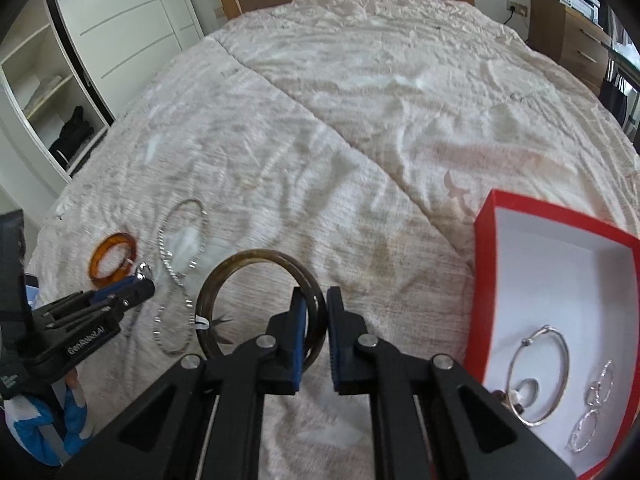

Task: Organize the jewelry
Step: 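Carry the watch and dark brown bangle in both tools over the red box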

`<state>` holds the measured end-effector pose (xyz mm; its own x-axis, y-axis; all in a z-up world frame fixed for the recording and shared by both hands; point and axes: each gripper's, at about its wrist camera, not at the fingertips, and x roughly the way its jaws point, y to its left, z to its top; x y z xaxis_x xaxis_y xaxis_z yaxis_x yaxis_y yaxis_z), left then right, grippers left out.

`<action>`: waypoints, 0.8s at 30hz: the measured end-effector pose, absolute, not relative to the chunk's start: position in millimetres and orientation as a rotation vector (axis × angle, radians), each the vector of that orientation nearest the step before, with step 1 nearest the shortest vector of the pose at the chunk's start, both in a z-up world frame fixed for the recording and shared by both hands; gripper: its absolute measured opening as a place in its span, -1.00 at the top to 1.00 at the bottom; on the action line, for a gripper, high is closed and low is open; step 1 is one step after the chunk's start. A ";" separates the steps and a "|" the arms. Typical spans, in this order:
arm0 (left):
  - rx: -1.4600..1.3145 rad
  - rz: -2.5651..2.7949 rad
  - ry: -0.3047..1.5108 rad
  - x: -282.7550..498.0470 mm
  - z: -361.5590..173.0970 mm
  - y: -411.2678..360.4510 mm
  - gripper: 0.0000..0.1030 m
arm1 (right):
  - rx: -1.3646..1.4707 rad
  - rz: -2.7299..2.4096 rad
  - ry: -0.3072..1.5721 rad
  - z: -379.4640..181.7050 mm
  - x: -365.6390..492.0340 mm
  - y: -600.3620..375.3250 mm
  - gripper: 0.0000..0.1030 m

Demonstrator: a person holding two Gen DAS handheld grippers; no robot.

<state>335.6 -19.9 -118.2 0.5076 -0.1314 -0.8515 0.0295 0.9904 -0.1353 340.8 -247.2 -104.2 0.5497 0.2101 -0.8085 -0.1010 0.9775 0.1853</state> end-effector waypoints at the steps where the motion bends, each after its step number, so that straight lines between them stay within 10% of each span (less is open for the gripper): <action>1: -0.107 -0.094 1.031 332.9 -114.6 -18.9 0.56 | 0.124 0.186 0.966 -99.8 338.8 -246.9 0.82; 24: -0.052 -0.138 0.863 264.0 -4.8 -44.5 0.56 | 0.124 0.134 0.809 8.8 256.3 -265.0 0.82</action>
